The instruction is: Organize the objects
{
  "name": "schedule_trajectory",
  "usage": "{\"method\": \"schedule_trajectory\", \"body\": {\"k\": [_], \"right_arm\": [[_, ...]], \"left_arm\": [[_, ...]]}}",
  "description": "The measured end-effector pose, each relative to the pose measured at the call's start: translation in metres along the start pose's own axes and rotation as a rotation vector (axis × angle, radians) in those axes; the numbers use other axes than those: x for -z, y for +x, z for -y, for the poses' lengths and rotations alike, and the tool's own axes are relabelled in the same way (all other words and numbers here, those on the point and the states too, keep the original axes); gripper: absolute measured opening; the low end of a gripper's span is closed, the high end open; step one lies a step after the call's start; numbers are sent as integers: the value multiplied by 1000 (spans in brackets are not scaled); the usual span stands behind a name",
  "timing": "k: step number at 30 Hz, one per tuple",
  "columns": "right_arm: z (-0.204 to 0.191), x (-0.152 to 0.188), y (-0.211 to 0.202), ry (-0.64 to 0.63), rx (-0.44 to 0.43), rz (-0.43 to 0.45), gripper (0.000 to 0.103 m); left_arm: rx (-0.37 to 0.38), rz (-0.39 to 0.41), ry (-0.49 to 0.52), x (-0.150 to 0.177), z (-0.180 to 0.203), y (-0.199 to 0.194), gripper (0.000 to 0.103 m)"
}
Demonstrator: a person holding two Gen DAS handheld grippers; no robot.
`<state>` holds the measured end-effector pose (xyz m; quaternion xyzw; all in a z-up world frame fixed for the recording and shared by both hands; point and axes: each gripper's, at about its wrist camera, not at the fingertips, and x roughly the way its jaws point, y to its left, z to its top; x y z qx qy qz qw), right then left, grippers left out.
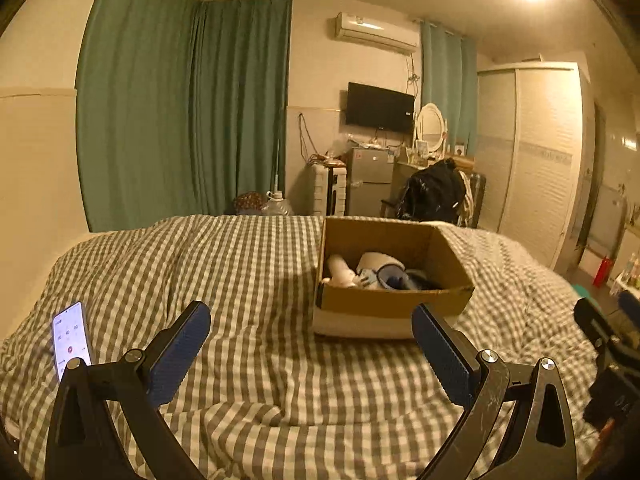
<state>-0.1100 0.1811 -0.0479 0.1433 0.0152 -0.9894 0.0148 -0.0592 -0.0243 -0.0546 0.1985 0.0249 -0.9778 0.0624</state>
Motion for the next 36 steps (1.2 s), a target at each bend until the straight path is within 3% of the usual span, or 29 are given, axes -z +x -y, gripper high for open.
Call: {"method": "schedule_trajectory", "body": {"k": [6,18,36], "right_arm": [[6,10,-3,25,15,3,102],[4,10,-8,25,20,-2,102],[-3,14,-4,1,14,-22,102]], "left_arm": [[5,6,53,13,11,-4,103],[12,-34,23,16,7,1,103],[12,-30,32,17,10,-1,103]]}}
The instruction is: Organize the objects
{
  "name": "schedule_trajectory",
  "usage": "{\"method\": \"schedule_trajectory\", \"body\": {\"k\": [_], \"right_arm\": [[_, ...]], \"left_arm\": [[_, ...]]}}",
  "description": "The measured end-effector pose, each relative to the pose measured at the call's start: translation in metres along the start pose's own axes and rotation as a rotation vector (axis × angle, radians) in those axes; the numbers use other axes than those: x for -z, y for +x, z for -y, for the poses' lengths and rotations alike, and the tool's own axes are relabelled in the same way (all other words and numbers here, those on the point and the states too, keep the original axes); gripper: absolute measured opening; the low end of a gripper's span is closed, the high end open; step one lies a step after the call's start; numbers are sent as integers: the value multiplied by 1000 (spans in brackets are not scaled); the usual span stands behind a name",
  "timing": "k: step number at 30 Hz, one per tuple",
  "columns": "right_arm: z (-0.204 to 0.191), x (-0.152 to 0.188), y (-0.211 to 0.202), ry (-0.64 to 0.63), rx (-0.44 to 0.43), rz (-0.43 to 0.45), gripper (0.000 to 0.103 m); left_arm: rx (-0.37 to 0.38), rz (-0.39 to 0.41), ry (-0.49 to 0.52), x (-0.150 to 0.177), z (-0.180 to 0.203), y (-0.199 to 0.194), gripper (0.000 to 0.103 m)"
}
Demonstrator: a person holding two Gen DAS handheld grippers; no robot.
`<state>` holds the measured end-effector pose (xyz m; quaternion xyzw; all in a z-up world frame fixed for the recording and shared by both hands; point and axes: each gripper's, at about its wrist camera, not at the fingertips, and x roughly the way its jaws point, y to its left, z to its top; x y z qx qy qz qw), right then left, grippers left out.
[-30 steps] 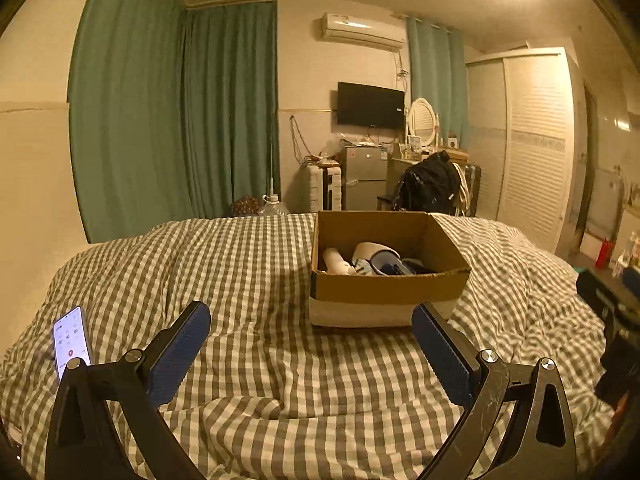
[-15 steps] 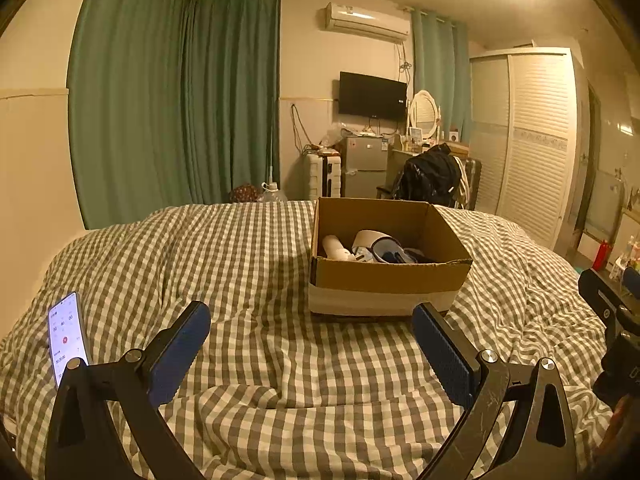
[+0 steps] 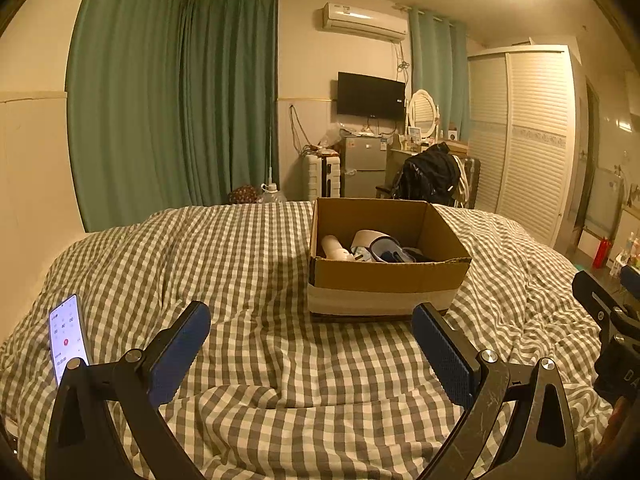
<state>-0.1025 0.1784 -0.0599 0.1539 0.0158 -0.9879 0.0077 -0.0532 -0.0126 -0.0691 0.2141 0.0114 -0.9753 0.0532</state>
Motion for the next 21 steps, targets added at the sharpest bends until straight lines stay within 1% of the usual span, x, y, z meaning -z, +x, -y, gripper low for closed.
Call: {"method": "schedule_trajectory", "body": {"k": [21], "right_arm": [[-3,1,0,-8,2,7,102]], "left_arm": [[-11,5,-1,0,-1,-2,103]]}}
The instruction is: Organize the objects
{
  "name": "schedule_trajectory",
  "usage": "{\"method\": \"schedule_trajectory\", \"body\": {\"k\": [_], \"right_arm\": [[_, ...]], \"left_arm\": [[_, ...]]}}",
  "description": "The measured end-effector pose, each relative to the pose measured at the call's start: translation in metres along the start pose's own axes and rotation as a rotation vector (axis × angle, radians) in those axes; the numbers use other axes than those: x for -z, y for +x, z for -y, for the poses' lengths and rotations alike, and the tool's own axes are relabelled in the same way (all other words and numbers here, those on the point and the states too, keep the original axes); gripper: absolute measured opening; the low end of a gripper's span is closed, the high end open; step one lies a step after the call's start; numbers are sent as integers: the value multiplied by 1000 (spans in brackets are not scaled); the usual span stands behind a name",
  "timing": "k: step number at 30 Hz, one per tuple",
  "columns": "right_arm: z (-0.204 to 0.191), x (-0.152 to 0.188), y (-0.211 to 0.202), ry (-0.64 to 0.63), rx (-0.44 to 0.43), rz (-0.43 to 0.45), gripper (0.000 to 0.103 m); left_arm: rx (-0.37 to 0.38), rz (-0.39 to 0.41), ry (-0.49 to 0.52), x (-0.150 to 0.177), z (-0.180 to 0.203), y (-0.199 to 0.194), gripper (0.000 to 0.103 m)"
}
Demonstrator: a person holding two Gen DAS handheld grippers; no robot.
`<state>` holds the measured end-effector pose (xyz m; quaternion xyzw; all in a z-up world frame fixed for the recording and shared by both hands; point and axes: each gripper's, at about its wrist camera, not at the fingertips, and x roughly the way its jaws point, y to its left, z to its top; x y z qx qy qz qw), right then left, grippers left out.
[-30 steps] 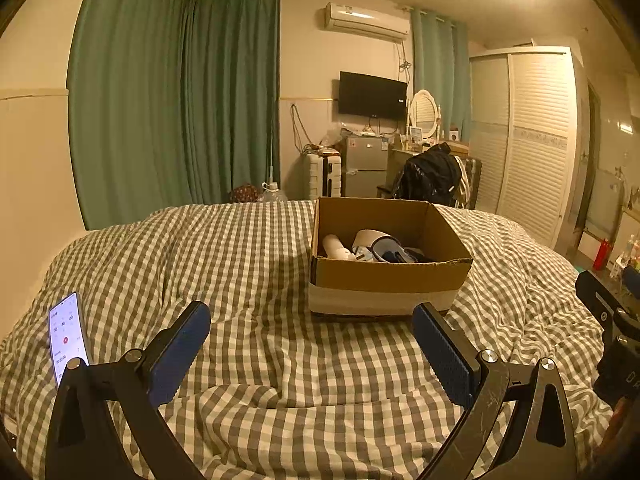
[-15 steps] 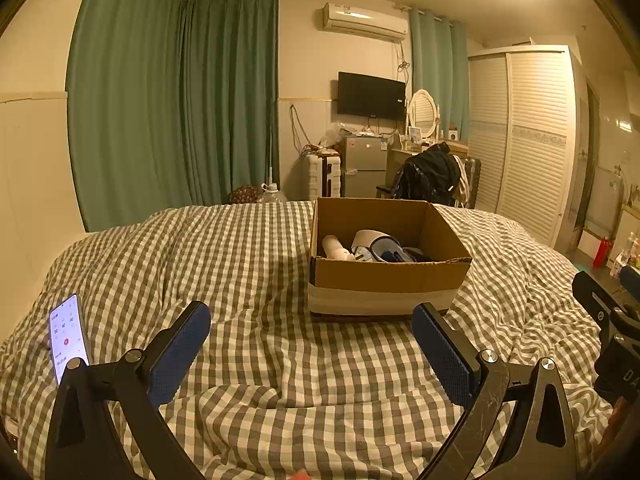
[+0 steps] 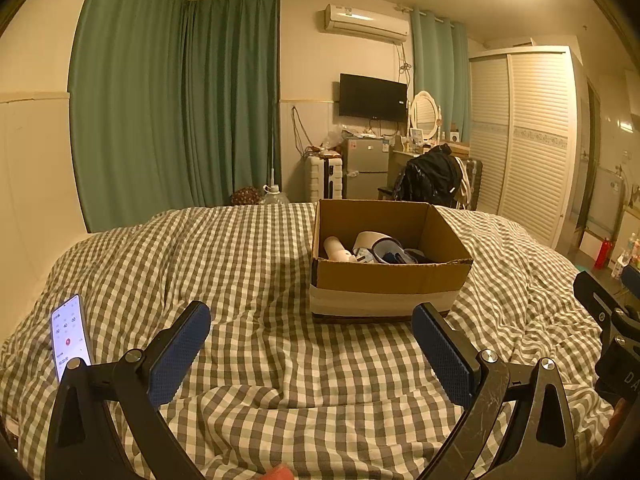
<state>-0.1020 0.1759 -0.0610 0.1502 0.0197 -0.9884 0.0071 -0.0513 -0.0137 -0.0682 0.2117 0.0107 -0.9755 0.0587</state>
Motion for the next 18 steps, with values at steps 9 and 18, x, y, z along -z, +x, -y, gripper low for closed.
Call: {"method": "schedule_trajectory", "body": {"k": [9,18], "right_arm": [[1,0,1,4,1,-2,102],[2,0,1,4,1,-3,102]], "left_arm": [[-1,0,1,0,1,0,103],[-1,0,2,0,1,0,103]]}}
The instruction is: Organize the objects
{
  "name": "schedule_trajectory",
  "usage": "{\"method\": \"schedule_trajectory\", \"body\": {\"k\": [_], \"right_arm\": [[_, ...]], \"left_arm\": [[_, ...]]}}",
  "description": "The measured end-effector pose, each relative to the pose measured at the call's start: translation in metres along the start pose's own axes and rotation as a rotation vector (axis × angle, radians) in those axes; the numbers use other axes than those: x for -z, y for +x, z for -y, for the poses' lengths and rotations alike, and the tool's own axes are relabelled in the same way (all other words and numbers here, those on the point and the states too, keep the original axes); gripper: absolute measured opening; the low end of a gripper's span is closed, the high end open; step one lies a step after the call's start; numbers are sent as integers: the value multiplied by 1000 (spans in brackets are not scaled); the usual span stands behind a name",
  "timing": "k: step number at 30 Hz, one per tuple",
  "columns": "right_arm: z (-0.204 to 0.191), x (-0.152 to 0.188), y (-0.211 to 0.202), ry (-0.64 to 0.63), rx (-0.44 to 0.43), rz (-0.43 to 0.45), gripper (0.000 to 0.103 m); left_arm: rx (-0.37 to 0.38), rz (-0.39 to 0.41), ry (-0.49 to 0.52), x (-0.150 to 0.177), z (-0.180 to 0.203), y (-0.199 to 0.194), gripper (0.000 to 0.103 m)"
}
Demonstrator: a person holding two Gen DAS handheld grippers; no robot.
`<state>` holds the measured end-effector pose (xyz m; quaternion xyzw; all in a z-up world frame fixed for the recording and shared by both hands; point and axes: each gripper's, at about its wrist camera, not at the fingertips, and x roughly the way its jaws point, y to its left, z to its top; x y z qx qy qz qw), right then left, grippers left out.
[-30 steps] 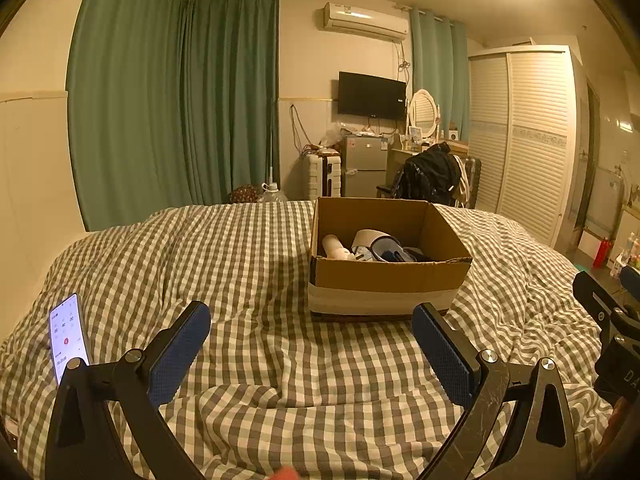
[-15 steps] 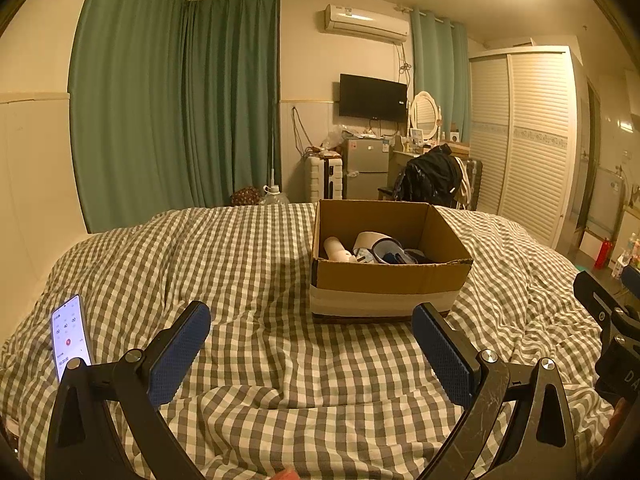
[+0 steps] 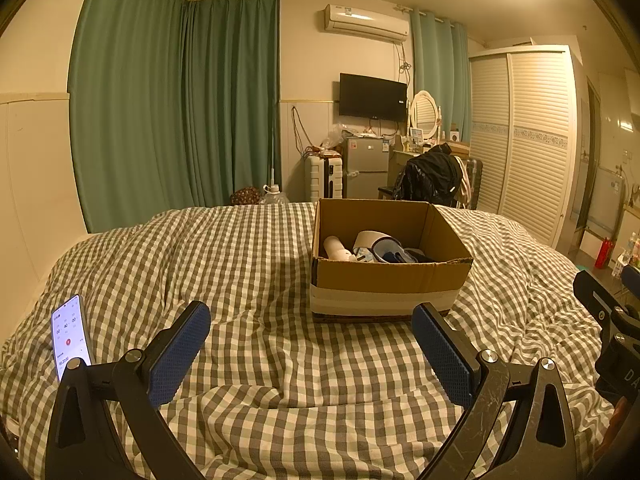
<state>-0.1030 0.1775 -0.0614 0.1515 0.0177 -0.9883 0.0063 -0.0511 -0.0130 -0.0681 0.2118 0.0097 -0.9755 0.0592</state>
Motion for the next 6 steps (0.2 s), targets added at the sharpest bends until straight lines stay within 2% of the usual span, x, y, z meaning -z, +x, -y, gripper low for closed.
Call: {"method": "schedule_trajectory", "body": {"k": [6], "right_arm": [[0,0,0,1,1,-1,102]], "left_arm": [[-4,5,7,1,1,0,103]]}}
